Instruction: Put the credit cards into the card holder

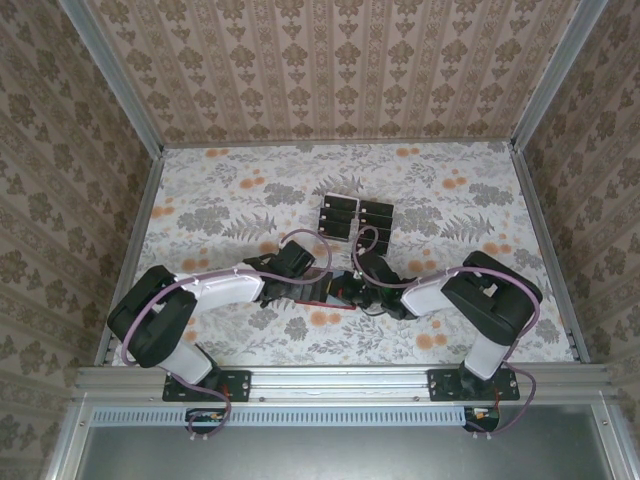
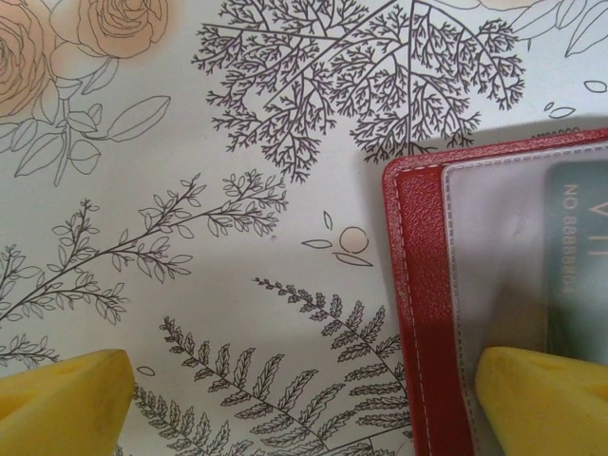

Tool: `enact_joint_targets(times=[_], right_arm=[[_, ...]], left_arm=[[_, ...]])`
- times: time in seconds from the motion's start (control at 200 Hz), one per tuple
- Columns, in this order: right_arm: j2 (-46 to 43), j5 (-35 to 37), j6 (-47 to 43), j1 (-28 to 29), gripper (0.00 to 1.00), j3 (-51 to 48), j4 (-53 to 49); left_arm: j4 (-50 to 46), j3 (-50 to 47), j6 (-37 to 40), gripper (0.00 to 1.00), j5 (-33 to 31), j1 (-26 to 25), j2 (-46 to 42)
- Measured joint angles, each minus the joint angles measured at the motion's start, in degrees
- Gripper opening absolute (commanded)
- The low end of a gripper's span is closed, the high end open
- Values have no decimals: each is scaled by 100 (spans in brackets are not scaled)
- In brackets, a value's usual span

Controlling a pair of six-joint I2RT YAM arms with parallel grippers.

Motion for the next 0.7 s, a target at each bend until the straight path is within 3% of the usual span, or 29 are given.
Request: enact_joint_targets(times=[0.065,0.23,0.345,0.7], right_arm=[[0,-13,-44,0,2,81,-146],[-24,-37,-234,0,26,280,-520],[-258,-52,-437,-11,37,358,-916],[-774,188,-1036,-70,39,686,-2424]], left_arm=[[-11,-4,0,100,2,26,-20],[-208,-11,-2,100,-4,151,-181],[-409,-15,-26,100,-24,295,-391],[-603,-79,-42,100,-20,629,-555]])
